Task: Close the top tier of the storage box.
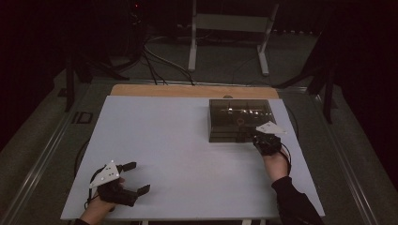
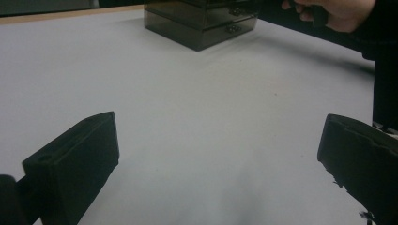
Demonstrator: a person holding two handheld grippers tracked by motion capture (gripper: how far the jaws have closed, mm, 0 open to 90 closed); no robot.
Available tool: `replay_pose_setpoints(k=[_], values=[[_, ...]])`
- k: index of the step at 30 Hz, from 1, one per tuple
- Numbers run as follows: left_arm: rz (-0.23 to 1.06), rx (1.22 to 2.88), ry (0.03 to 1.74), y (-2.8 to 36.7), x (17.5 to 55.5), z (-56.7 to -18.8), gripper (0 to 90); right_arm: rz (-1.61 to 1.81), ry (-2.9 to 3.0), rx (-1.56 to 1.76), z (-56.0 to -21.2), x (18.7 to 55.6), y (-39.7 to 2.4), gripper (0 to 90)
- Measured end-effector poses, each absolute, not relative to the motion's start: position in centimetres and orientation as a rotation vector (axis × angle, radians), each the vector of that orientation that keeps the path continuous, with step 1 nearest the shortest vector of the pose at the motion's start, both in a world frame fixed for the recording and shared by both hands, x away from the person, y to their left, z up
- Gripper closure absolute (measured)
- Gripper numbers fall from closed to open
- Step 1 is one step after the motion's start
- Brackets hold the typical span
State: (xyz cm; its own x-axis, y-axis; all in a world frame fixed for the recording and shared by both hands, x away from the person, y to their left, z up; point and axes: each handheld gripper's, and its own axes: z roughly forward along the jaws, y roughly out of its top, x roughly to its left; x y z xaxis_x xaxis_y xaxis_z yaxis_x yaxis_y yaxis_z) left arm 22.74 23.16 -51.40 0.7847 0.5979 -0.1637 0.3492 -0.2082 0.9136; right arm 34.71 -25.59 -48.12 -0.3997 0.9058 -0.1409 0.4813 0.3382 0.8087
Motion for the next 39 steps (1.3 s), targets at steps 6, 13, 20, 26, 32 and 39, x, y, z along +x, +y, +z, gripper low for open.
replay_pose_setpoints(k=[6, 13, 20, 26, 32, 39], values=[[0.269, 1.821, 0.73, 23.2, 22.7, -51.4, 0.0, 0.928, 2.015, 1.208, -48.1, 34.7, -25.6, 90.0], [0.268, 1.829, 0.727, 23.2, 22.7, -51.4, 0.0, 0.926, 2.016, 1.203, -48.1, 34.7, -25.6, 90.0], [0.269, 1.834, 0.727, 23.2, 22.7, -51.5, 0.0, 0.931, 2.002, 1.238, -48.1, 34.6, -25.9, 90.0], [0.267, 1.83, 0.727, 23.2, 22.7, -51.4, 0.0, 0.967, 1.99, 1.287, -47.7, 34.3, -26.4, 89.8], [0.266, 1.83, 0.728, 23.2, 22.8, -51.4, 0.0, 1.01, 1.983, 1.299, -47.3, 33.9, -26.4, 80.3], [0.267, 1.823, 0.727, 23.1, 22.7, -51.4, 0.0, 1.039, 1.981, 1.303, -47.1, 33.4, -26.2, 67.2]])
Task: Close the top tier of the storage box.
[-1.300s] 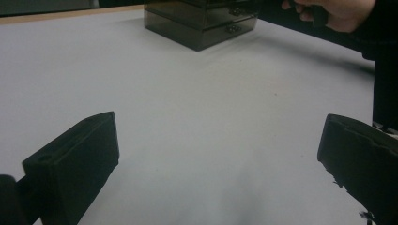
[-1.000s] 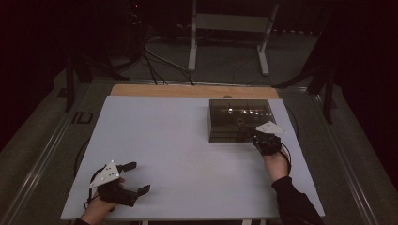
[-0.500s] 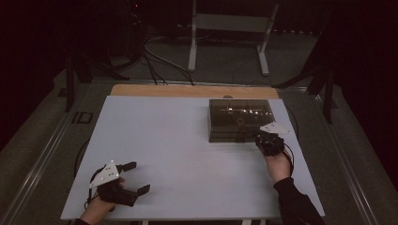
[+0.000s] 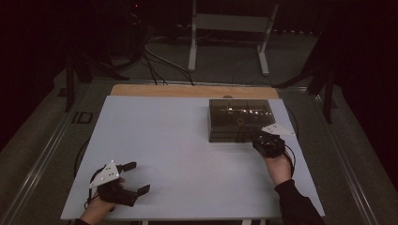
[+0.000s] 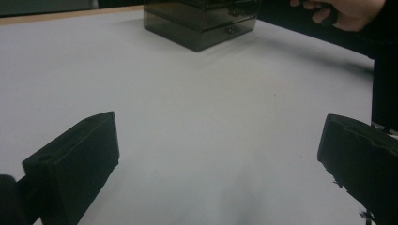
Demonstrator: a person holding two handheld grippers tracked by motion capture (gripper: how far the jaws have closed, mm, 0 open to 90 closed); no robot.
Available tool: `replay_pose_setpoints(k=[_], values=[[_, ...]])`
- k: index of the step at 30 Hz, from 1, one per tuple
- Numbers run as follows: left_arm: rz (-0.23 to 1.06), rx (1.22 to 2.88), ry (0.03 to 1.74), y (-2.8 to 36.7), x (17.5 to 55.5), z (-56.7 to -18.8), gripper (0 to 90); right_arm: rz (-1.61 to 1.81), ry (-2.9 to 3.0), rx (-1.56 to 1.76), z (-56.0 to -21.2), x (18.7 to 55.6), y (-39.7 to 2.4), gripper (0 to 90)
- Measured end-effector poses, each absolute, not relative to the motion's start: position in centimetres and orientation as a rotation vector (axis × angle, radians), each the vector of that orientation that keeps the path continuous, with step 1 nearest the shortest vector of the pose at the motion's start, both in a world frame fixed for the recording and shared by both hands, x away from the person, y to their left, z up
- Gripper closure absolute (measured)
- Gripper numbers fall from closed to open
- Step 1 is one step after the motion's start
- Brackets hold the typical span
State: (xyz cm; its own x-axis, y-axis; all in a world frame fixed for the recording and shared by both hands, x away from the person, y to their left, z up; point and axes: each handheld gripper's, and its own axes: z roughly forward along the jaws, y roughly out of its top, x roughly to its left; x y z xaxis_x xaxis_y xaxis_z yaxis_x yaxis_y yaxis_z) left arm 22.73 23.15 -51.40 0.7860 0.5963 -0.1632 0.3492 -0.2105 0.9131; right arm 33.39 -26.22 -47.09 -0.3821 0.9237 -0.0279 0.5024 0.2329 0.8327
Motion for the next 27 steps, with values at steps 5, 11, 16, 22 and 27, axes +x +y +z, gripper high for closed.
replay_pose_setpoints(k=[5, 11, 16, 22, 27], values=[[0.266, 1.825, 0.727, 23.1, 22.7, -51.4, 0.0, 1.058, 1.99, 1.31, -47.1, 33.2, -25.9, 58.8], [0.267, 1.822, 0.728, 23.1, 22.7, -51.4, 0.0, 1.077, 2.005, 1.325, -47.1, 33.2, -25.6, 43.8], [0.266, 1.825, 0.727, 23.1, 22.7, -51.4, 0.0, 1.1, 2.007, 1.343, -47.1, 33.1, -25.4, 33.9], [0.267, 1.823, 0.73, 23.1, 22.7, -51.4, 0.0, 1.101, 1.995, 1.338, -46.8, 32.9, -25.1, 19.5], [0.266, 1.826, 0.732, 23.1, 22.9, -51.4, 0.0, 1.106, 2.016, 1.357, -46.9, 33.0, -24.9, 9.3]])
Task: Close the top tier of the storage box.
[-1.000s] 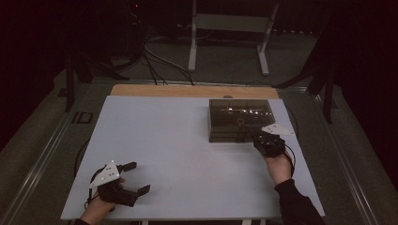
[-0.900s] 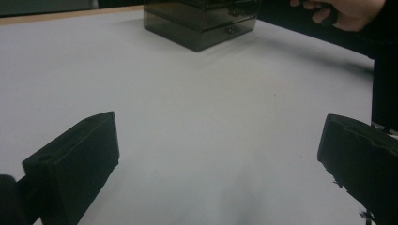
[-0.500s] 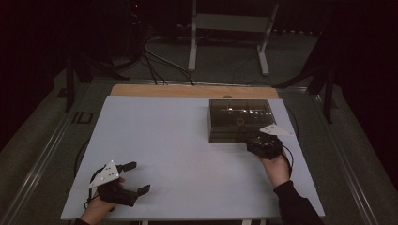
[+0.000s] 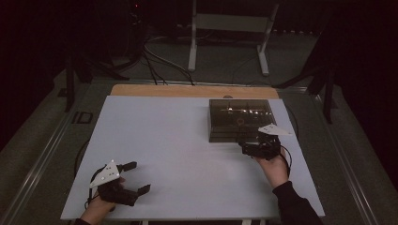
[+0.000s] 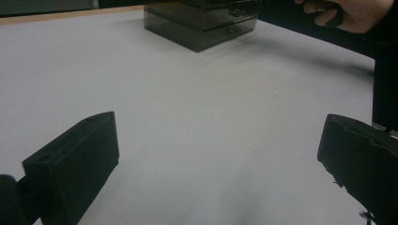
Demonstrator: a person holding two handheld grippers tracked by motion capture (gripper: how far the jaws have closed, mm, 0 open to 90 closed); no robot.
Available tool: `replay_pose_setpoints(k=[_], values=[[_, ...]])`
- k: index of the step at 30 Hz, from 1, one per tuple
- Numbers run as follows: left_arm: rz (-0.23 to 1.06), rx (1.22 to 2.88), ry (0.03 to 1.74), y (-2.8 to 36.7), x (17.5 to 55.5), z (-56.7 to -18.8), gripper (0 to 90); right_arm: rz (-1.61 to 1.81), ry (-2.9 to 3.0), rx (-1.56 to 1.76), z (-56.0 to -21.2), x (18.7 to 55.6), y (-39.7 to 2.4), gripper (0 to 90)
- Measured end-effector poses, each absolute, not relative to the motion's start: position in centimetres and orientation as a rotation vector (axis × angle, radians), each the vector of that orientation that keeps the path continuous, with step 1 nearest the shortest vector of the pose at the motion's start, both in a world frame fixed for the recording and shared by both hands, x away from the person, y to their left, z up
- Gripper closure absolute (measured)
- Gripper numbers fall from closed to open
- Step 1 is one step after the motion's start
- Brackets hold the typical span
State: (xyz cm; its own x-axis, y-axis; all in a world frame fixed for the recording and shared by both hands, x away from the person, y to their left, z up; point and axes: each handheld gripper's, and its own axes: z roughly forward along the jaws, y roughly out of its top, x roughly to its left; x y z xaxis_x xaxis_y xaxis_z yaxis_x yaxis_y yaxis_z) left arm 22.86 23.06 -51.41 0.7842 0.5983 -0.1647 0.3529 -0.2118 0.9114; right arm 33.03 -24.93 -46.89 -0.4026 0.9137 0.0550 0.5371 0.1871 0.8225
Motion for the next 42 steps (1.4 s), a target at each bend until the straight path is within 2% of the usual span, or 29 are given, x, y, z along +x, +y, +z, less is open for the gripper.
replay_pose_setpoints(k=[1, 4, 42], values=[[0.266, 1.827, 0.73, 23.1, 22.9, -51.4, 0.0, 1.109, 2.031, 1.357, -46.9, 33.1, -24.9, 3.9], [0.265, 1.827, 0.734, 23.0, 23.0, -51.4, 0.0, 1.109, 2.042, 1.347, -46.9, 33.0, -25.1, 0.0], [0.264, 1.823, 0.73, 23.1, 22.8, -51.4, 0.0, 1.291, 2.192, 1.13, -45.2, 31.8, -23.4, 0.0]])
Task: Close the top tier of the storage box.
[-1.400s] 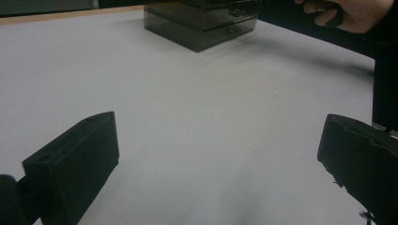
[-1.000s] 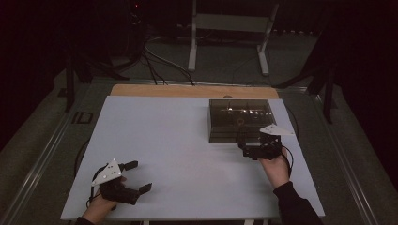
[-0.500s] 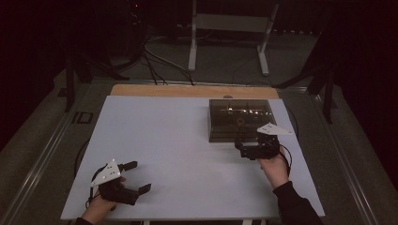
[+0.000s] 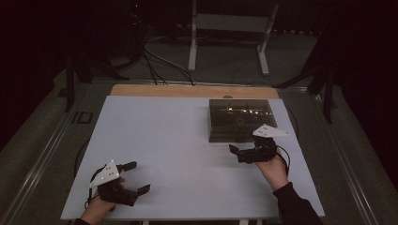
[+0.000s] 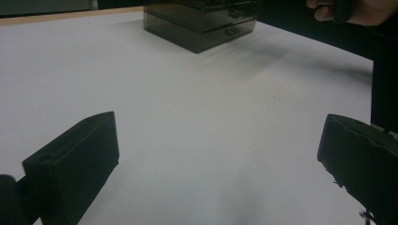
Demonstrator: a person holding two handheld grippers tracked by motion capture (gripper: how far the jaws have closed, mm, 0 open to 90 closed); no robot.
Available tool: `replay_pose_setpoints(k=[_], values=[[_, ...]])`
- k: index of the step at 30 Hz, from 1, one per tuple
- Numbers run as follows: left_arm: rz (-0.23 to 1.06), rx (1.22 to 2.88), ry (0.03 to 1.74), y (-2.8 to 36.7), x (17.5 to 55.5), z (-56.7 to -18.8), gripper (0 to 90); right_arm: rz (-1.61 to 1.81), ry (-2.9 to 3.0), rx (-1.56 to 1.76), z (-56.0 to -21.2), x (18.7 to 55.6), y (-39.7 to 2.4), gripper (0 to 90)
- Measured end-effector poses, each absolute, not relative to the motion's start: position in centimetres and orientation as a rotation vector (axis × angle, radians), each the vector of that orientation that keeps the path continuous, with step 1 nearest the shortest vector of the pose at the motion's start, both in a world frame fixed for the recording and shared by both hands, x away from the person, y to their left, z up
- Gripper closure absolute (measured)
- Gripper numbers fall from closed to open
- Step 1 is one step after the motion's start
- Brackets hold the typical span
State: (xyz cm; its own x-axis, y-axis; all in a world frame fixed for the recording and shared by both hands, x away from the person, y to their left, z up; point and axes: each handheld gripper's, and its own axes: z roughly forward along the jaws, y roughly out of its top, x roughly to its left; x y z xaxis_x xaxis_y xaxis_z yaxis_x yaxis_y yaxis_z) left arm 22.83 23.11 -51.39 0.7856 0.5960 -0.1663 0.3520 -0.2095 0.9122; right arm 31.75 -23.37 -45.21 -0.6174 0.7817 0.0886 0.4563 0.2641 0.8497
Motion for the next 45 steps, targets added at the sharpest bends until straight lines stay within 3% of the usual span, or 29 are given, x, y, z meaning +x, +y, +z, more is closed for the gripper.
replay_pose_setpoints(k=[25, 45], values=[[0.263, 1.823, 0.726, 23.1, 22.8, -51.4, 0.0, 1.313, 2.335, 0.952, -48.9, 28.9, -24.9, 0.0], [0.261, 1.823, 0.725, 23.1, 22.8, -51.4, 0.0, 1.226, 2.35, 1.019, -50.8, 26.5, -28.1, 0.0]])
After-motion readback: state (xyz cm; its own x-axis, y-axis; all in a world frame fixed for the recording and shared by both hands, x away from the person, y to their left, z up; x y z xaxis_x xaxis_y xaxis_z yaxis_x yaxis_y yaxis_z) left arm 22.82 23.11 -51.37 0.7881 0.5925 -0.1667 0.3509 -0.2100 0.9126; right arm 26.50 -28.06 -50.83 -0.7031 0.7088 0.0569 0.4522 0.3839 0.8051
